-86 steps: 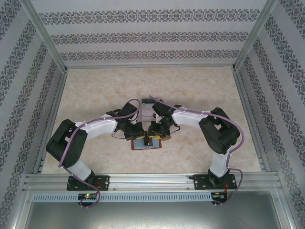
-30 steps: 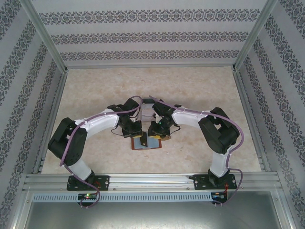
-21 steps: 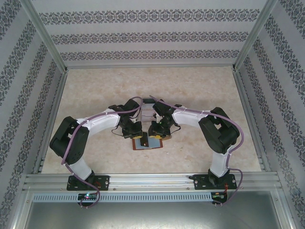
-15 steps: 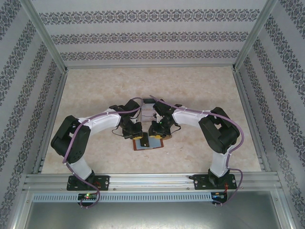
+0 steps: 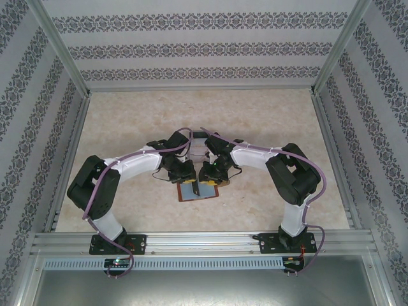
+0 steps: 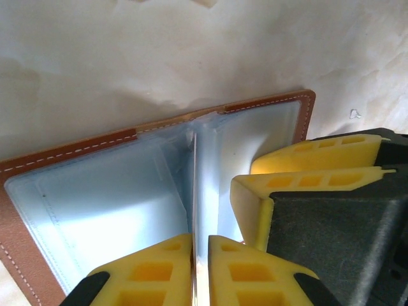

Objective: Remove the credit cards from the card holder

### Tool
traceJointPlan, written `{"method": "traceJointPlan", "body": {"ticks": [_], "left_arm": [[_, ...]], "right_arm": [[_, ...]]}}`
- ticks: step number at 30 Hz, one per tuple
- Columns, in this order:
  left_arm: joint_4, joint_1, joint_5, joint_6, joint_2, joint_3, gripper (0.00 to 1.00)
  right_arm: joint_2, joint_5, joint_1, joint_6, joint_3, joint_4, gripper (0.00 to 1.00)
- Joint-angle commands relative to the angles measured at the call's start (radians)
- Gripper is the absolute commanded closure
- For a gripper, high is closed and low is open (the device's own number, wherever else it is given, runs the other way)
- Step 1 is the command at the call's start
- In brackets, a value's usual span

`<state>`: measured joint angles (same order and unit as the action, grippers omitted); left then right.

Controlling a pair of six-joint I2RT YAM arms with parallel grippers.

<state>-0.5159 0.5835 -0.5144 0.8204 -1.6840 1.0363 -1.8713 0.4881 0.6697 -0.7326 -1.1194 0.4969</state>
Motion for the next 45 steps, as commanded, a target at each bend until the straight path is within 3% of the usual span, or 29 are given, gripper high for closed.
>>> {"method": "traceJointPlan", "body": {"ticks": [1,14,23,30,34,45], "left_arm": [[0.022,0.009,-0.019,0.013,-0.006,-0.012,0.89],[-0.08,0.006,0.026,-0.067,0.002,0.047,0.99],[-0.223,-0.023,0.074,-0.239,0.033,0.138,1.0],[-0.331,-0.032,0.193,-0.541,0.001,0.277,1.0],[-0.427,-0.034,0.236,-0.714,-0.077,0.439,1.0],[-0.479,-0.034,0.279,-1.216,-0.18,0.781,1.0]], "right_arm": [[-0.038,-0.019,-0.005,0.016,0.0,0.028,0.67],[0.01,-0.028,-0.013,0.017,-0.014,0.052,0.67],[0.087,-0.055,-0.049,0.046,-0.028,0.105,0.67],[0.149,-0.068,-0.127,0.093,-0.027,0.142,0.67],[0.176,-0.07,-0.172,0.118,-0.026,0.157,0.67],[0.249,-0.085,-0.255,0.162,0.004,0.184,0.67]]}}
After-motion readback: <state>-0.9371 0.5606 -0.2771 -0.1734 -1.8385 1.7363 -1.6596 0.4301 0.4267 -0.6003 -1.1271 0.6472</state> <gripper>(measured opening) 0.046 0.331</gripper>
